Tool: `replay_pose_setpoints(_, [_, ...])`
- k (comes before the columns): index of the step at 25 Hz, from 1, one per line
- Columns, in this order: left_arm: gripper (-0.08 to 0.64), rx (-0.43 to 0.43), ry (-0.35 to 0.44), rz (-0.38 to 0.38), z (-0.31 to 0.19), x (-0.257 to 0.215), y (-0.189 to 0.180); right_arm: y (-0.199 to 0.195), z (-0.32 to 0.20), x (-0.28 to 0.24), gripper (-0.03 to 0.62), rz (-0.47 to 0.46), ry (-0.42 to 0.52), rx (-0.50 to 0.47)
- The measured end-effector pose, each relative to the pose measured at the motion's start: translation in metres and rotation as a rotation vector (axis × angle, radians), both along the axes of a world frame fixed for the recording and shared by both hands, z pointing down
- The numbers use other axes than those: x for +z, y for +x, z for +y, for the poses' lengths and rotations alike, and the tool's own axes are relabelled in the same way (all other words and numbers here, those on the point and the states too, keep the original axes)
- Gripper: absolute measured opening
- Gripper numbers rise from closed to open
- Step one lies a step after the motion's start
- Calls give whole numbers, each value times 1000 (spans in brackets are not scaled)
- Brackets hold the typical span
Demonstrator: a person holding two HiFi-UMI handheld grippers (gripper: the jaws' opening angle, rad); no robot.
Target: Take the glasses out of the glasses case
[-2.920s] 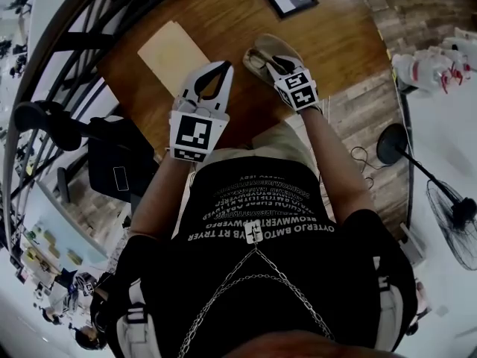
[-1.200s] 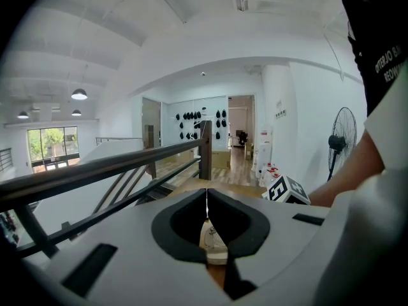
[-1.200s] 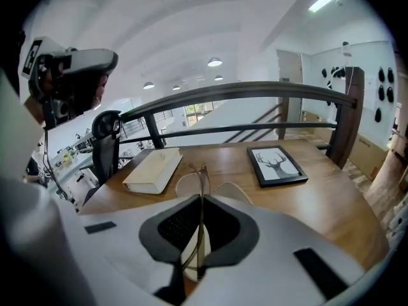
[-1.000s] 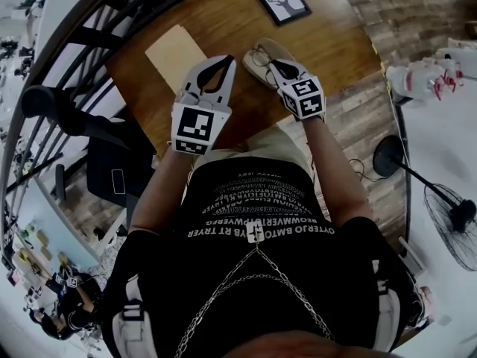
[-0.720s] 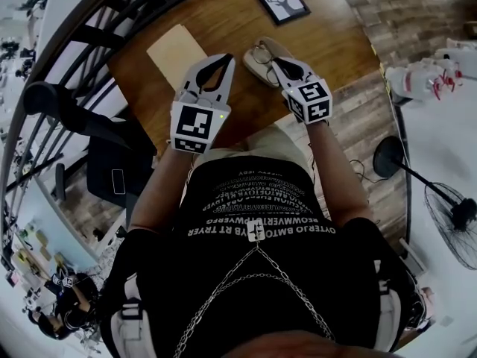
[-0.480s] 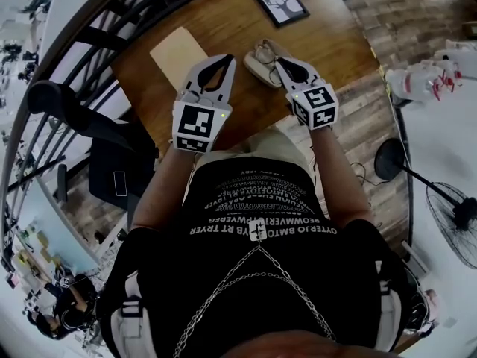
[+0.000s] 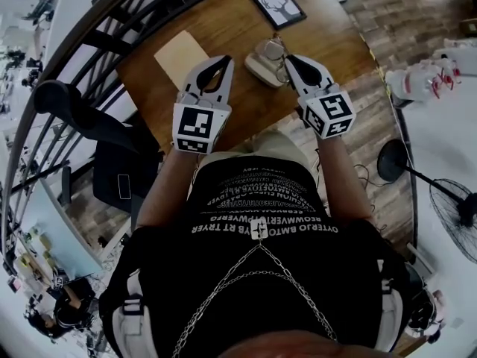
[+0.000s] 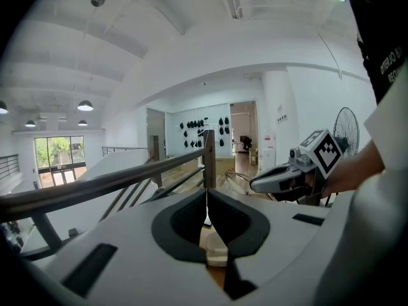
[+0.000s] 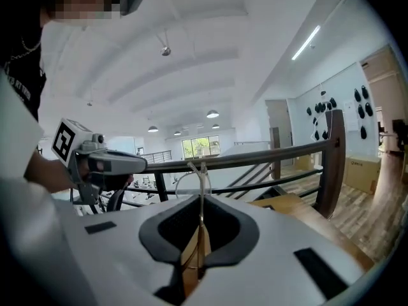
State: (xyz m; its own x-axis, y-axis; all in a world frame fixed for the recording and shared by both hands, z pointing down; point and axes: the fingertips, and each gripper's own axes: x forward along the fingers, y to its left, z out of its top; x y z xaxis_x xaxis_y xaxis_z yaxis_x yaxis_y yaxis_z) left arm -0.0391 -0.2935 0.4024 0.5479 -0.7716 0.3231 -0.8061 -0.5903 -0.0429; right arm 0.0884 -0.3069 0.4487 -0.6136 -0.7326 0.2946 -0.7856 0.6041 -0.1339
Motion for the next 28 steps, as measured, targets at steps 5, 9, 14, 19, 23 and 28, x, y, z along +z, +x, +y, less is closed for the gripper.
replay_pose_setpoints(5, [29,-12,13,3,5,-7,-6,3,9,-21,28,5,35,1])
replay_pose_setpoints(9, [29,-23,21,6,7,-12,-8,9,14,-37,28,0,51,6])
replay_pose_setpoints(14, [29,-25,38,17,8,-24,-6,13,19,-54,28,-15,69,9])
replay_pose_setpoints(19, [29,-26,48,47,11,-35,-11,9,26,-76,28,-15,115,-5])
replay_pose_setpoints(23, [29,-37,44,53,12,-34,-16,7,31,-87,28,-8,141,-19])
replay_pose_setpoints(28, [29,-30,54,68,6,-36,-10,7,32,-79,28,0,124,-27])
